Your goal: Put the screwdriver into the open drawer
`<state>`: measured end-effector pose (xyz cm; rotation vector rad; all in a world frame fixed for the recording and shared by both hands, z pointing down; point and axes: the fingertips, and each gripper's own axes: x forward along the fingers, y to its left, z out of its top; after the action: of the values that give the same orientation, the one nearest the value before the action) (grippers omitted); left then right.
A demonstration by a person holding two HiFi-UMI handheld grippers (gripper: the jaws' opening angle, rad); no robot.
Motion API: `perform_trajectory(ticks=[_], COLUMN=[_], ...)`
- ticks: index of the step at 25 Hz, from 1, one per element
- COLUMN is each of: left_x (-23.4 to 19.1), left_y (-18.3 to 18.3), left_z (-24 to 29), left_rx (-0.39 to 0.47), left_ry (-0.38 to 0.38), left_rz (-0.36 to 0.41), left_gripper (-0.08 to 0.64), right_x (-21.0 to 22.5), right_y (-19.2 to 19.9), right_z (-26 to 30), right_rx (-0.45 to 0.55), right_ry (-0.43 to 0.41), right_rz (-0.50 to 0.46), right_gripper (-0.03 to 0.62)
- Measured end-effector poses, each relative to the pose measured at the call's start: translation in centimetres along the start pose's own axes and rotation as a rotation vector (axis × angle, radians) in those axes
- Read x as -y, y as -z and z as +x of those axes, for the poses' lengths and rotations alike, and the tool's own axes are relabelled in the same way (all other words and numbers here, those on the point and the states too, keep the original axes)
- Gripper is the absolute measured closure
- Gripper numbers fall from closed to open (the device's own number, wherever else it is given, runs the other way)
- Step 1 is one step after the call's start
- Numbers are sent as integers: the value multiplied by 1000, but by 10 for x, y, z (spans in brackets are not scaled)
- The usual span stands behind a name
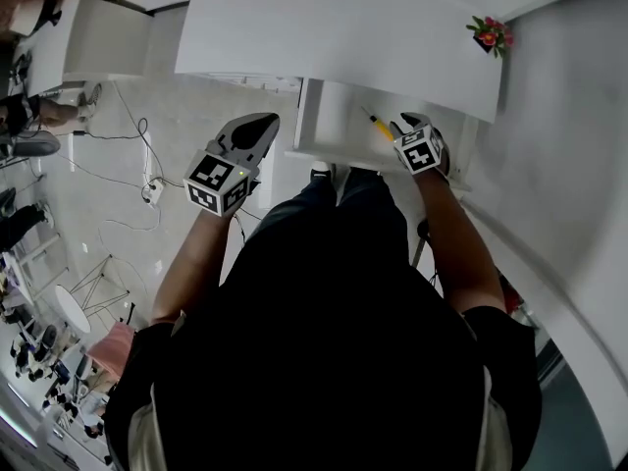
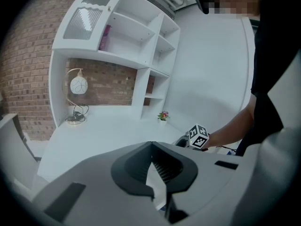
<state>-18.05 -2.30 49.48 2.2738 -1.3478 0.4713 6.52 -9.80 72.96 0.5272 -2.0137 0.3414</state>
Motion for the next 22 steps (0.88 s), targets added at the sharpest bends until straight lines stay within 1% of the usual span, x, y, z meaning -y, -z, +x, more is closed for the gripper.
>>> perform_trajectory(ticks=[11,22], left_x=[6,26], left_y=[-28,-53], left_z=[-5,3], left_rx=[26,47], left_ry=[38,114], left_rz=[60,109], left_gripper=[543,543], right_x=[27,40], right_y=[-24,-40], right_z=[-66,-129], right_rx=[85,193], right_ry=[109,180], right_rz=[20,140], right_gripper=[457,459])
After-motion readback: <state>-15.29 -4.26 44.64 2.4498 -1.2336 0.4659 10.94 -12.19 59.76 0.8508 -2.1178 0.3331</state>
